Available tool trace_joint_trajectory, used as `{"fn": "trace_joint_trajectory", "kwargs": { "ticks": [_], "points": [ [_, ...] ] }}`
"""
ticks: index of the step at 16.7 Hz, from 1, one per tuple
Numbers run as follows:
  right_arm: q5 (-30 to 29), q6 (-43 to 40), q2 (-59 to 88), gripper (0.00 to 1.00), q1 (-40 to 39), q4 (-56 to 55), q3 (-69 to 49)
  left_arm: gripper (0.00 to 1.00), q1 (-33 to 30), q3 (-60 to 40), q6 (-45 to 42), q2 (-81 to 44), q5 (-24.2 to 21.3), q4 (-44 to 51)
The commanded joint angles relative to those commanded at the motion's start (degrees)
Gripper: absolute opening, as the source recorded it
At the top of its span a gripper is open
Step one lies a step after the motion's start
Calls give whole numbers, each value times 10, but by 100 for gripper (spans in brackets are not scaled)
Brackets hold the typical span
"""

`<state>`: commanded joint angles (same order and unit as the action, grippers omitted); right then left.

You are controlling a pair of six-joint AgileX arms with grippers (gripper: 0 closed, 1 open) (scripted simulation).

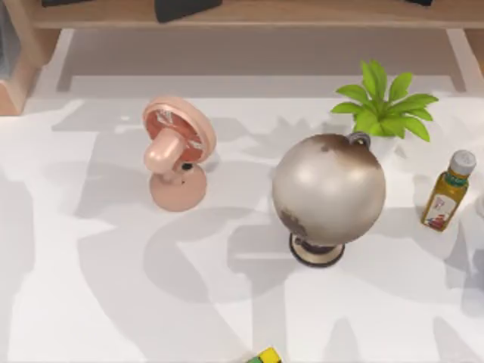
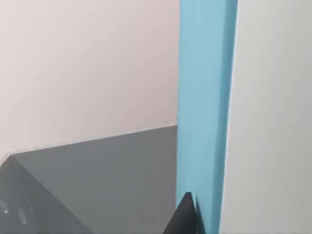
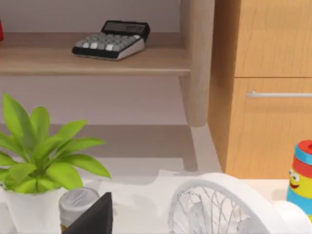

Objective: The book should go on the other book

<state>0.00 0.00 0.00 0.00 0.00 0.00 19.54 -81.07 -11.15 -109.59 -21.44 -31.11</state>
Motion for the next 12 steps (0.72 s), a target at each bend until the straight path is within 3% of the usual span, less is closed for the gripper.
{"fn": "trace_joint_trajectory", "kwargs": {
  "ticks": [5, 12],
  "points": [
    [0, 0, 0, 100, 0, 0, 0, 0, 65, 63, -206, 71, -42, 16],
    [0, 0, 0, 100, 0, 0, 0, 0, 180, 191, -565, 140, -110, 52]
  ]
}}
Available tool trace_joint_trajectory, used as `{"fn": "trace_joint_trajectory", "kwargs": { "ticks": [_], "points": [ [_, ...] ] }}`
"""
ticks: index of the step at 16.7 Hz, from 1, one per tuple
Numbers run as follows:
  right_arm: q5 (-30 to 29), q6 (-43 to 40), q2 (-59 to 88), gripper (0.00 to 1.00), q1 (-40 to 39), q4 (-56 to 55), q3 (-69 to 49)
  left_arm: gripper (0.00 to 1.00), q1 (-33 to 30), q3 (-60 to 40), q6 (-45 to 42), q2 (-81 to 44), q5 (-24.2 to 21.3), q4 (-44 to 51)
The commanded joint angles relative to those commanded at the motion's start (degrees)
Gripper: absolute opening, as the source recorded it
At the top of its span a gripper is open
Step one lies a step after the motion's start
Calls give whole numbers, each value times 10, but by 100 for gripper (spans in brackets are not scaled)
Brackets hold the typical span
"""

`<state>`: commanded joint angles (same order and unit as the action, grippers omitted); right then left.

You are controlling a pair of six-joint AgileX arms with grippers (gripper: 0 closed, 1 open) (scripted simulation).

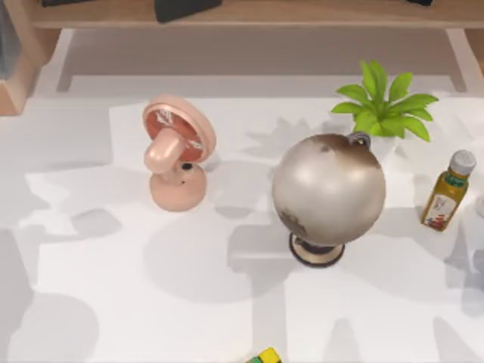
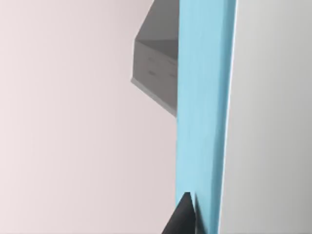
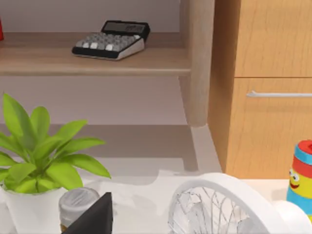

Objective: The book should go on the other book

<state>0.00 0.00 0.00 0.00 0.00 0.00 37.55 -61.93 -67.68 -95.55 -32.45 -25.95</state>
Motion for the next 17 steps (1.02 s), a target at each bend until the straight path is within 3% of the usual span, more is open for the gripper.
{"fn": "trace_joint_trajectory", "kwargs": {
  "ticks": [6, 10, 13, 17],
  "points": [
    [0, 0, 0, 100, 0, 0, 0, 0, 60, 120, -288, -5, -45, 34],
    [0, 0, 0, 100, 0, 0, 0, 0, 70, 181, -431, -33, -65, 51],
    [0, 0, 0, 100, 0, 0, 0, 0, 71, 207, -492, -50, -72, 58],
    [0, 0, 0, 100, 0, 0, 0, 0, 70, 212, -506, -55, -73, 60]
  ]
}}
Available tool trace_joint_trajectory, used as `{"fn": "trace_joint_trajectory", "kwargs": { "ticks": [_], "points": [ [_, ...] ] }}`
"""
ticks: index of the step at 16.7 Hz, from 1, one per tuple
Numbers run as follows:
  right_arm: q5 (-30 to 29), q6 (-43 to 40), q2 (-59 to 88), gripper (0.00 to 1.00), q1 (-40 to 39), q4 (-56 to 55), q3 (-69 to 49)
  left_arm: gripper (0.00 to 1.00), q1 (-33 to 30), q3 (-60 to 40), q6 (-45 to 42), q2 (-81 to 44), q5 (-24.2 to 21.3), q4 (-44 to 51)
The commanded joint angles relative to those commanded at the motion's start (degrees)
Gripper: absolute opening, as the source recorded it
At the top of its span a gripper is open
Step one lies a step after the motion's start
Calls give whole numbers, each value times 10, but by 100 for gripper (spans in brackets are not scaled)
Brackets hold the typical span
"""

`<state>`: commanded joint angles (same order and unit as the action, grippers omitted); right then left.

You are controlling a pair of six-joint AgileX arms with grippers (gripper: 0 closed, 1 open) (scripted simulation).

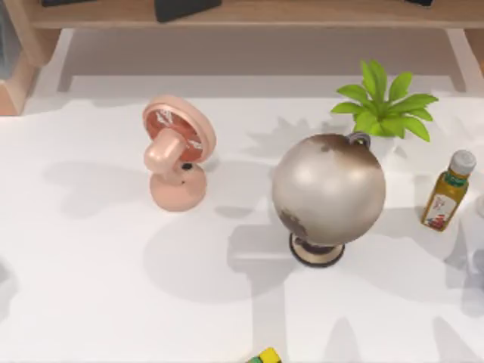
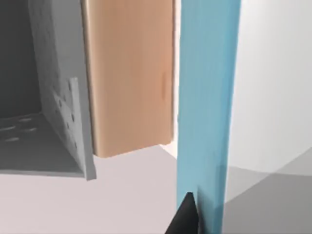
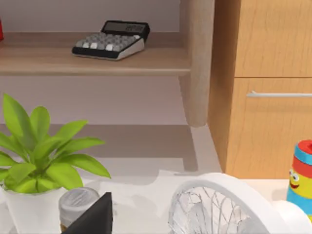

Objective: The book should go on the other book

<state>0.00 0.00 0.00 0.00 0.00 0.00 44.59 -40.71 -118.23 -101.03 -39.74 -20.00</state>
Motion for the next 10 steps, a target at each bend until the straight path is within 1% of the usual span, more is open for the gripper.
{"fn": "trace_joint_trajectory", "kwargs": {
  "ticks": [10],
  "points": [
    [0, 0, 0, 100, 0, 0, 0, 0, -6, -5, 5, -10, 5, -8]
  ]
}}
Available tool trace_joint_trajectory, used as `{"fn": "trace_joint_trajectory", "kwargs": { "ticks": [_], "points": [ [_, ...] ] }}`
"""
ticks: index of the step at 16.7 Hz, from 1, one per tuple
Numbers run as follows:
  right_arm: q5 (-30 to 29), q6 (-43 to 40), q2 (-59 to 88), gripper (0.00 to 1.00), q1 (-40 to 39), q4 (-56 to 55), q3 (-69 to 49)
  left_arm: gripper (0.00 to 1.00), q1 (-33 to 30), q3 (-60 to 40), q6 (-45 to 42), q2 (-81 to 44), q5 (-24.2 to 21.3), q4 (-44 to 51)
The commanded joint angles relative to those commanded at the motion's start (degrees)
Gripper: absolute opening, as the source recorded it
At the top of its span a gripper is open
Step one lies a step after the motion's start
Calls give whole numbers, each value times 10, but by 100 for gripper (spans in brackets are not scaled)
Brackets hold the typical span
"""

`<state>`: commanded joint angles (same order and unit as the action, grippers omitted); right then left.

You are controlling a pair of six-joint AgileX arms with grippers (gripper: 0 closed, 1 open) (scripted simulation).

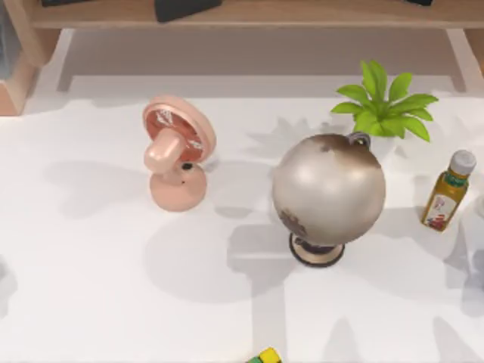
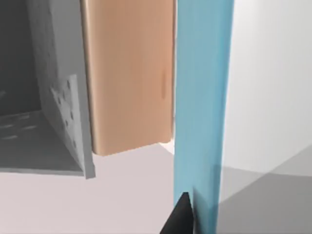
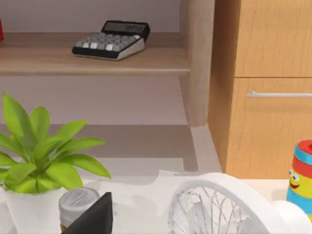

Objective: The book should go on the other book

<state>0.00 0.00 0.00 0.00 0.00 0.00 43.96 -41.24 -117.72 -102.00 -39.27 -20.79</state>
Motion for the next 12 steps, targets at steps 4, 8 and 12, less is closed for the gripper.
{"fn": "trace_joint_trajectory", "kwargs": {
  "ticks": [4, 8, 12],
  "points": [
    [0, 0, 0, 100, 0, 0, 0, 30, 0, 0, 0, 0, 0, 0],
    [0, 0, 0, 100, 0, 0, 0, 60, 0, 0, 0, 0, 0, 0],
    [0, 0, 0, 100, 0, 0, 0, 90, 0, 0, 0, 0, 0, 0]
  ]
}}
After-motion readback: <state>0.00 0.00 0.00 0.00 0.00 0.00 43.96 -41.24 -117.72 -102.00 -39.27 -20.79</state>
